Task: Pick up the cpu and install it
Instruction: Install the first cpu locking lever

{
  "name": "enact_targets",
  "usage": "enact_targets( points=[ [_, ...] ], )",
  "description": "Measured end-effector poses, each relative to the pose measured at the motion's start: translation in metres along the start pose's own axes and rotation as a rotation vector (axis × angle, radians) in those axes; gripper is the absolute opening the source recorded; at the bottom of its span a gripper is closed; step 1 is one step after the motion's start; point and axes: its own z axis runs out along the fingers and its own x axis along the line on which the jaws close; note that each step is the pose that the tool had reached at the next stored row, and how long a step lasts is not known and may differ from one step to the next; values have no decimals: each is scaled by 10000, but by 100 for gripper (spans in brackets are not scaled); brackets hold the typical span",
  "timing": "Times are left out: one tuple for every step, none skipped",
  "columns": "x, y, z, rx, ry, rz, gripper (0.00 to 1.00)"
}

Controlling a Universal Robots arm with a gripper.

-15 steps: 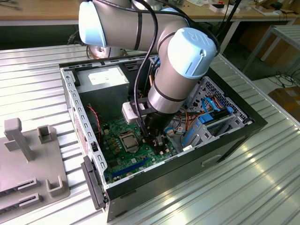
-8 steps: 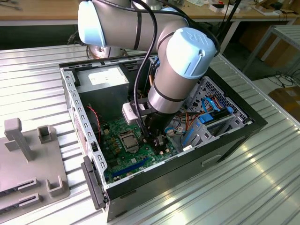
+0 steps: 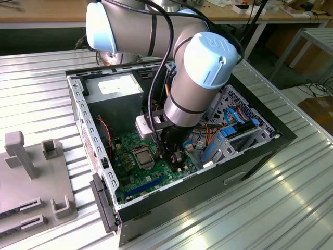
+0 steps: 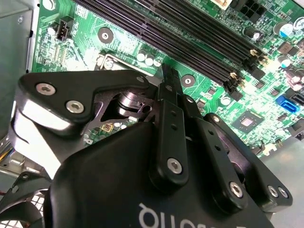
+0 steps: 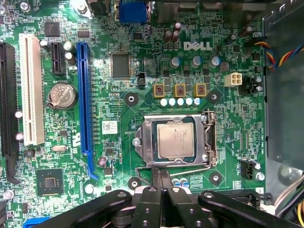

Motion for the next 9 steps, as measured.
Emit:
enact_targets(
  points=[
    [1, 0, 10, 3, -2, 0, 11],
    [3, -5, 19, 2, 0, 0, 11],
    [4, -14, 53, 3, -3, -1, 11],
    [6, -14, 63, 1, 1, -1, 11],
    [7, -14, 67, 1, 2, 0, 11],
    [7, -14, 67, 1, 3, 0, 11],
    [7, -14, 68, 2, 2, 0, 11],
    [7, -14, 68, 3, 0, -1, 11],
    [7, -13, 66, 4, -3, -1, 11]
  ],
)
